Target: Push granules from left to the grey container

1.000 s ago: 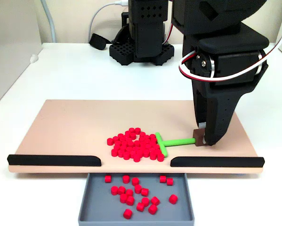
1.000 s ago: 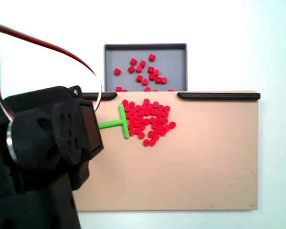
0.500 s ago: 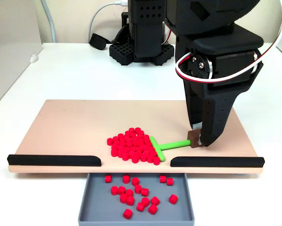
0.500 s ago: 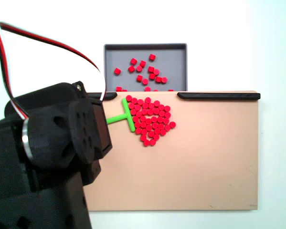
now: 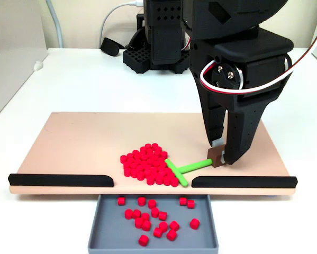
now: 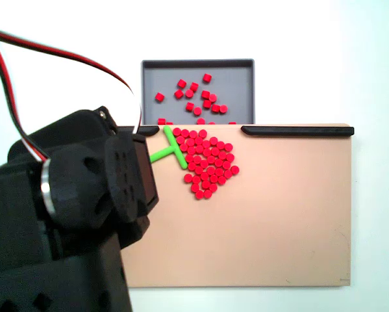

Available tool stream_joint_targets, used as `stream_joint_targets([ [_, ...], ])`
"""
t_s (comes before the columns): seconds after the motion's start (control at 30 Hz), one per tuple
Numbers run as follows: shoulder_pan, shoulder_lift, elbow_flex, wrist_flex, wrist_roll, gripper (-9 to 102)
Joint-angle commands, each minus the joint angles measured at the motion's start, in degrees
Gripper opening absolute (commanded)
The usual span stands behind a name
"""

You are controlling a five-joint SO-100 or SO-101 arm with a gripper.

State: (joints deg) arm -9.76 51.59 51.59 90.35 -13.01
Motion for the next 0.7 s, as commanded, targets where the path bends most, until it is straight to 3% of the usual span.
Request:
stream_joint_targets([
  [0.0,0.88,2.02,-0.18,-0.35,-2.29,0],
  [0.67,2.64,2.20,-0.88,-0.35,-14.24,0],
])
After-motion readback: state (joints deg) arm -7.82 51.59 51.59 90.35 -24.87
